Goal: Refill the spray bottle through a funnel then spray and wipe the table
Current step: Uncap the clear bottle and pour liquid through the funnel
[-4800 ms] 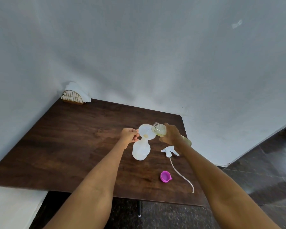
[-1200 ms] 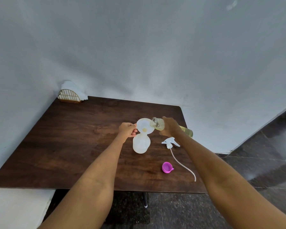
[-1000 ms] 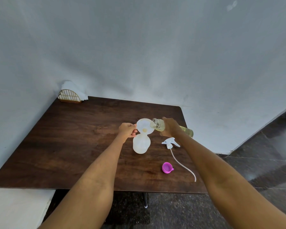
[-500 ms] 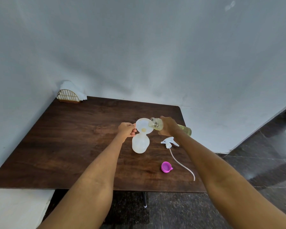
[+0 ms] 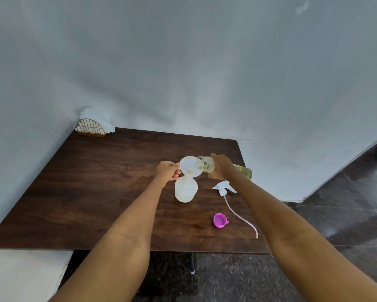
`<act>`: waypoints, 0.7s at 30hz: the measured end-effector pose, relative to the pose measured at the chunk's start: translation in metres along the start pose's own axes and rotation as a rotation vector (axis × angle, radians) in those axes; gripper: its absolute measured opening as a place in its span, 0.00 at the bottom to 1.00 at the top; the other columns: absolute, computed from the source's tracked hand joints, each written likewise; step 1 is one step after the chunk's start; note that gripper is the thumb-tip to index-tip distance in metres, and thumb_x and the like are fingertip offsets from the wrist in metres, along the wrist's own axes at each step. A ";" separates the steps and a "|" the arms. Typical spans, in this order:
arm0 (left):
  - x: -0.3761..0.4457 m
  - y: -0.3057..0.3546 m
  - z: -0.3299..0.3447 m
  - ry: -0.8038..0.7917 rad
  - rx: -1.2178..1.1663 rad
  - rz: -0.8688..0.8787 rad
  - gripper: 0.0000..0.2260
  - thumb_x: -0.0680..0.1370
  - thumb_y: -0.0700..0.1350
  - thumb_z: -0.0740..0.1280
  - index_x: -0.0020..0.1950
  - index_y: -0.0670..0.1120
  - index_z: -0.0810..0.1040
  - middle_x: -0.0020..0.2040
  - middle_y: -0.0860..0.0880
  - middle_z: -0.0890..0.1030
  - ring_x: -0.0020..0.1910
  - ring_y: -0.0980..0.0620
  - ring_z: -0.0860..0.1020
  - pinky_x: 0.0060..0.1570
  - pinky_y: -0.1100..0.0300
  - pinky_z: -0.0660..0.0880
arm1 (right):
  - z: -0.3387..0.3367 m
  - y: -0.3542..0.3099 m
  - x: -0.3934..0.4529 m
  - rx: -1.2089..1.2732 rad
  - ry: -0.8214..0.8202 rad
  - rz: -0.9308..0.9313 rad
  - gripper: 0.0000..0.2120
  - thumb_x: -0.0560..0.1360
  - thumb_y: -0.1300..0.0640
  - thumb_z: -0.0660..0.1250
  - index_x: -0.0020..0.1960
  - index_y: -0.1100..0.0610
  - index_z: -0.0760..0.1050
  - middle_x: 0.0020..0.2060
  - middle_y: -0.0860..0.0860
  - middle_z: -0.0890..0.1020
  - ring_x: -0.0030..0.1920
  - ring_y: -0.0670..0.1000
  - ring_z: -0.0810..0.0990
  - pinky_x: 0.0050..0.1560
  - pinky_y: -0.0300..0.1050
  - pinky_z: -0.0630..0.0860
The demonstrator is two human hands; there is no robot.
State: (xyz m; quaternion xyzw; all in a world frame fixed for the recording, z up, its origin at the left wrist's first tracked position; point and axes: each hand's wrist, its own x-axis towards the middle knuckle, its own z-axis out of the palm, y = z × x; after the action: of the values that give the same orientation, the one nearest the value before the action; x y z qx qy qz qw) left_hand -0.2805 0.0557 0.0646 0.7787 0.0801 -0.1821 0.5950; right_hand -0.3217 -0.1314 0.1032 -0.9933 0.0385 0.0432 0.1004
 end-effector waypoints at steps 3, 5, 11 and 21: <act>0.000 0.000 0.000 0.002 -0.006 -0.003 0.09 0.78 0.41 0.65 0.51 0.35 0.79 0.35 0.46 0.77 0.33 0.54 0.76 0.51 0.54 0.79 | -0.001 0.000 0.001 -0.006 -0.001 0.006 0.22 0.64 0.56 0.75 0.54 0.62 0.72 0.48 0.57 0.82 0.48 0.60 0.81 0.50 0.50 0.75; 0.000 0.000 0.000 0.001 -0.010 -0.005 0.09 0.78 0.41 0.65 0.51 0.36 0.79 0.35 0.46 0.77 0.33 0.54 0.76 0.51 0.54 0.79 | -0.002 0.000 0.001 -0.007 0.000 0.006 0.23 0.64 0.56 0.75 0.54 0.61 0.72 0.48 0.57 0.82 0.48 0.59 0.81 0.50 0.50 0.76; -0.001 -0.001 -0.001 -0.003 -0.017 -0.007 0.09 0.78 0.41 0.65 0.51 0.35 0.79 0.35 0.46 0.77 0.33 0.54 0.75 0.53 0.51 0.79 | -0.001 -0.001 0.002 -0.006 -0.002 0.007 0.23 0.63 0.55 0.75 0.53 0.61 0.71 0.48 0.57 0.82 0.48 0.59 0.81 0.49 0.51 0.76; -0.001 -0.001 -0.001 -0.001 -0.006 -0.004 0.09 0.78 0.41 0.65 0.51 0.35 0.80 0.34 0.46 0.77 0.32 0.54 0.75 0.52 0.53 0.79 | -0.003 0.000 0.005 -0.015 0.003 0.019 0.22 0.63 0.56 0.74 0.53 0.61 0.72 0.47 0.57 0.82 0.47 0.60 0.81 0.50 0.52 0.78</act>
State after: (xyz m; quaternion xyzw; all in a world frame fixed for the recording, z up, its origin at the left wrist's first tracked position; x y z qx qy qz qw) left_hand -0.2818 0.0574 0.0647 0.7768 0.0821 -0.1834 0.5968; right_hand -0.3170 -0.1321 0.1053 -0.9937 0.0478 0.0430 0.0923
